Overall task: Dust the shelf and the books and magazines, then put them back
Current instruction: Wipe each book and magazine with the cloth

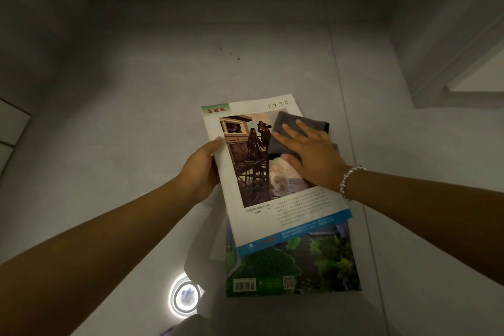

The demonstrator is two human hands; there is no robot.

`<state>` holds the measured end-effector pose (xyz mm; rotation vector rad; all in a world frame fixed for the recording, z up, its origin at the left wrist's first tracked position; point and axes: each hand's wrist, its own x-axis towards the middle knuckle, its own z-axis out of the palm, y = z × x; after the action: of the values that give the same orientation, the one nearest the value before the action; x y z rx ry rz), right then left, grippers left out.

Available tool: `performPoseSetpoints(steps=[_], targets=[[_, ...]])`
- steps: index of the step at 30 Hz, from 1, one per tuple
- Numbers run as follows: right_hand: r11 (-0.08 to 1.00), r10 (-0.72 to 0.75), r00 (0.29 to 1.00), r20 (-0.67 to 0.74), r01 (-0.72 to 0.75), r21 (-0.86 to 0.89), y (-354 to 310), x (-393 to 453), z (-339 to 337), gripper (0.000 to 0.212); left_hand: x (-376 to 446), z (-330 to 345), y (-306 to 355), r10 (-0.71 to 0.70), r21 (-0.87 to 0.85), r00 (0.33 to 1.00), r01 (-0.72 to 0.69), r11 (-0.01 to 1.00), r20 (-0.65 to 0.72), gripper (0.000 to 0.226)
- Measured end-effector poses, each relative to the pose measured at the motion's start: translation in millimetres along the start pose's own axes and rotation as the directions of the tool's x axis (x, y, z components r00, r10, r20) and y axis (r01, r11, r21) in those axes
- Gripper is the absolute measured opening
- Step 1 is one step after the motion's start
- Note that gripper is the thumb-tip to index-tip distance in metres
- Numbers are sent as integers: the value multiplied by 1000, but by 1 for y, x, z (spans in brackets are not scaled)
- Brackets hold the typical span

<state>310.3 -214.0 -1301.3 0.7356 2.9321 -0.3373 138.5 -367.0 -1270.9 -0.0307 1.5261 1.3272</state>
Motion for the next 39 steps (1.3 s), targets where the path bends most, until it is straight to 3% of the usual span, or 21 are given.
performPoseSetpoints(steps=[3, 6, 8, 10, 13, 17, 20, 23, 26, 29, 31, 35, 39], targets=[[1000, -12, 999, -47, 12, 7, -3, -5, -5, 48, -2, 7, 6, -20, 123, 995, 7, 992, 99, 25], [994, -102, 976, -192, 105, 5, -8, -10, -3, 38, -2, 12, 1, 6, 238, 1000, -13, 971, 30, 22], [985, -21, 973, -231, 60, 160, -13, -13, -11, 30, -3, 14, 0, 26, 239, 999, -20, 971, -23, 21], [925, 73, 975, -210, 12, 379, -13, -11, -22, 23, -3, 14, 0, 46, 230, 997, -32, 973, -58, 21], [823, 266, 953, -143, -147, 548, -8, -1, -41, 11, -3, 10, 3, 106, 255, 989, -77, 964, -103, 15], [691, 433, 886, -167, -207, 693, 7, 12, -67, 27, -3, -4, 18, 192, 292, 973, -148, 945, -128, 14], [579, 485, 869, -95, -238, 780, 14, 18, -77, 40, -5, -16, 29, 195, 317, 977, -160, 935, -82, 20], [360, 524, 851, 36, -259, 896, 11, 21, -79, 34, -8, -20, 36, 175, 323, 984, -156, 933, -31, 23], [165, 645, 760, 77, -236, 958, 12, 31, -86, 30, -9, -21, 38, 190, 340, 981, -167, 925, -36, 23], [140, 693, 716, 83, -246, 959, 16, 35, -90, 31, -10, -20, 37, 177, 329, 984, -155, 931, -35, 22], [125, 654, 744, 138, -286, 950, 14, 35, -84, 34, -11, -18, 36, 160, 325, 987, -151, 934, -2, 23], [-8, 560, 783, 271, -322, 947, 3, 33, -75, 32, -10, -11, 35, 155, 342, 987, -156, 927, 32, 19], [-66, 552, 785, 282, -295, 953, 0, 33, -77, 29, -11, -7, 34, 166, 326, 986, -167, 930, 33, 10]])
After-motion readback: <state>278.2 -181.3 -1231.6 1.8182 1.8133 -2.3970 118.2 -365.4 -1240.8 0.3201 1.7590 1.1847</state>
